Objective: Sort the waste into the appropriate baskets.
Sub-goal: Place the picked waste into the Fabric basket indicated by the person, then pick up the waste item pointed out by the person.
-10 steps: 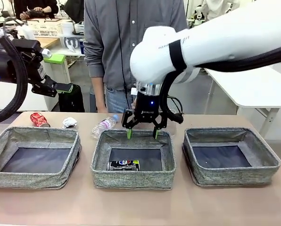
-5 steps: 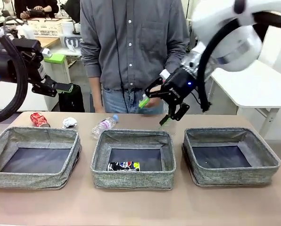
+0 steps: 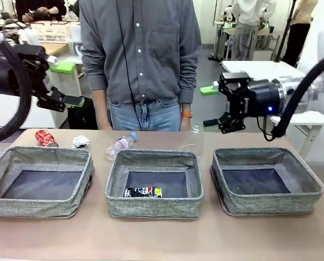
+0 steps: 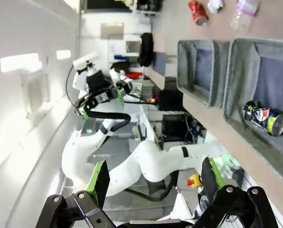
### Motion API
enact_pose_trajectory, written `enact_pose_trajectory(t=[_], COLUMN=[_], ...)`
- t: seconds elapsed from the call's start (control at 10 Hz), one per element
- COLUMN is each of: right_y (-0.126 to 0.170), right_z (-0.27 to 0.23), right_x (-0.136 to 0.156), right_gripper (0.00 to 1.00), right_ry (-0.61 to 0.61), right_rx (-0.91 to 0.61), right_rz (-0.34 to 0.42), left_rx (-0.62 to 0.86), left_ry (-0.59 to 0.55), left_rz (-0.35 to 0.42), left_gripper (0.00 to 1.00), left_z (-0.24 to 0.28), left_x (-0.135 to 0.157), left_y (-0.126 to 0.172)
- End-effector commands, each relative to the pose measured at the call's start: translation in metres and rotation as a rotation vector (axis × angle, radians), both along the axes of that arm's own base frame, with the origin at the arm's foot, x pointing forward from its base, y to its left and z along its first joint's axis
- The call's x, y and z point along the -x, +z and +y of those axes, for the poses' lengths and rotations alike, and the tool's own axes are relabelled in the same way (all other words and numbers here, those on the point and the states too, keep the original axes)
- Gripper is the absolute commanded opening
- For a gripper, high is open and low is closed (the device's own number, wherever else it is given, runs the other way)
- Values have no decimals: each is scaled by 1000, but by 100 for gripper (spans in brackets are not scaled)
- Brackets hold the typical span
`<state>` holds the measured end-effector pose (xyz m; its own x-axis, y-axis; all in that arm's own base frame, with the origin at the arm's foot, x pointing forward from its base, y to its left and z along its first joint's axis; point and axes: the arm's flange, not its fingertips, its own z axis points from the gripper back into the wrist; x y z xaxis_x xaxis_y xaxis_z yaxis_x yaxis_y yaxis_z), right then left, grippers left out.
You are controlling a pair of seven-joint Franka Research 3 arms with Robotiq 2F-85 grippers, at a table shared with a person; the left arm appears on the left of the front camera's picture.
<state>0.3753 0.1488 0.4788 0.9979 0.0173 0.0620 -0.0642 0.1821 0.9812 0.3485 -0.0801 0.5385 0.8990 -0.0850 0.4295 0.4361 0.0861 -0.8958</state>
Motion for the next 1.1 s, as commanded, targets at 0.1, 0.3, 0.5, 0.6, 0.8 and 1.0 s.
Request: enact_pose_trajectory(t=[0.1, 0.3, 0.5, 0.6, 0.8, 1.0], right_y=[5, 5, 5, 5, 5, 5], right_z=[6, 6, 6, 6, 6, 6], right_x=[-11, -11, -11, -11, -11, -11], right_gripper=[100, 100, 100, 100, 100, 100], right_ry=[34, 34, 34, 34, 34, 34], right_rx=[39, 39, 39, 39, 39, 39], right_rz=[44, 44, 44, 44, 44, 44], left_rx=[12, 12, 12, 12, 12, 12], left_ry=[-8, -8, -8, -8, -8, -8], left_rz=[-21, -21, -21, -21, -21, -21], left_gripper=[100, 100, 100, 100, 100, 100], left_z=[-2, -2, -2, -2, -2, -2], left_x=[1, 1, 1, 1, 1, 1], left_y=[0, 0, 0, 0, 0, 0])
